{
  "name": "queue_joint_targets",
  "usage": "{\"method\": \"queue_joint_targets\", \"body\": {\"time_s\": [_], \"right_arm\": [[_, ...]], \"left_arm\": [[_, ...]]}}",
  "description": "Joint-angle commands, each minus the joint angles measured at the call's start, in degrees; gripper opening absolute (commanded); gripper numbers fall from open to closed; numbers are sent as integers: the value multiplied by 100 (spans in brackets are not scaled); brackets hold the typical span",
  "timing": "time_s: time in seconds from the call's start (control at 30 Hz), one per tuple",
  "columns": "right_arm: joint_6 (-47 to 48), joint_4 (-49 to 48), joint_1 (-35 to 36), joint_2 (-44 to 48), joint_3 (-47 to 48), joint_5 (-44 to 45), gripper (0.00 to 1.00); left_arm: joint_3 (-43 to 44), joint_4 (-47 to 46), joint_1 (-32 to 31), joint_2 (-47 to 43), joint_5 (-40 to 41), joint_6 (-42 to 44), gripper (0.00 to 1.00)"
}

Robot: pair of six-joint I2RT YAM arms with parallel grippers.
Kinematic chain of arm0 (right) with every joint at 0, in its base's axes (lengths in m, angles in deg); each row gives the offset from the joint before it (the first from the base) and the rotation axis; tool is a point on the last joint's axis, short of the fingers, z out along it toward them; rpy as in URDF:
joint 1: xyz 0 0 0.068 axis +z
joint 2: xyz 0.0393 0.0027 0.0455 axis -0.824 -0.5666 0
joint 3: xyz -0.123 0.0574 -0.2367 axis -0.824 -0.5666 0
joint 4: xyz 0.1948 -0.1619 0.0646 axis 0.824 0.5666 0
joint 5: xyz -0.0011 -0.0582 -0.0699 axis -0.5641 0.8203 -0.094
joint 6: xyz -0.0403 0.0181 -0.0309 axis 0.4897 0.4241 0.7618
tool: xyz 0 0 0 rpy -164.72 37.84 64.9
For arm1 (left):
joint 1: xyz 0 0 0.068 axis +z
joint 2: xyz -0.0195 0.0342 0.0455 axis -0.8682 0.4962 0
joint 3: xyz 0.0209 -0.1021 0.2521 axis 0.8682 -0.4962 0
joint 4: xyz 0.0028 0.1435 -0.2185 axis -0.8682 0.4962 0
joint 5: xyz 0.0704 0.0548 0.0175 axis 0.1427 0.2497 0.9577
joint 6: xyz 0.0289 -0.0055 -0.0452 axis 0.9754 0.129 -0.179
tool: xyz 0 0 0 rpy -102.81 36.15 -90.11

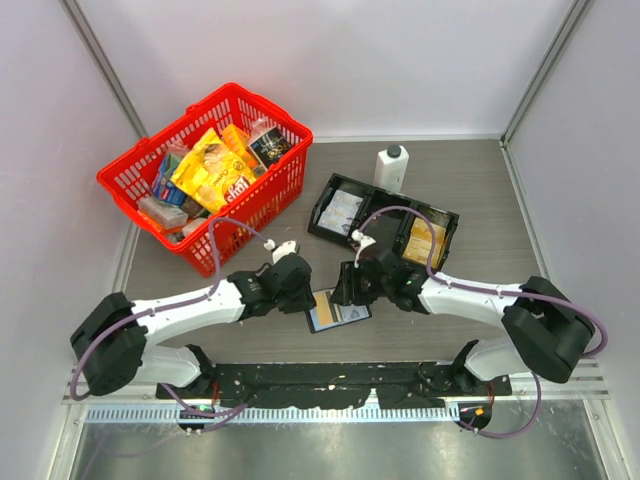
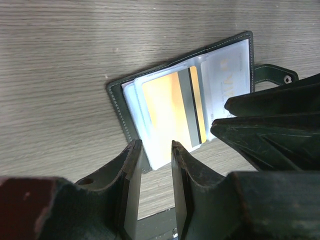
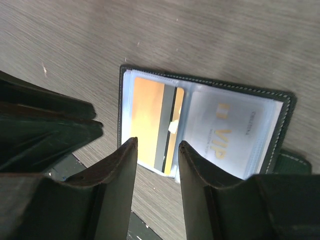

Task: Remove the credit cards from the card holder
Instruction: Remove the credit card from the card holder.

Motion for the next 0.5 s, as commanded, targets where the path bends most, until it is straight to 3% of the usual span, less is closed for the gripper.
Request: {"method": "queue_joint_targets", "body": {"time_s": [0.0, 0.47], "right_arm": [[82, -1059, -379, 216, -226, -800, 43], [-226, -2474, -775, -530, -867, -1750, 39]], "left_arm": [[229, -749, -12, 471, -305, 73, 33], [168, -802, -3, 1105, -323, -59, 22]]}}
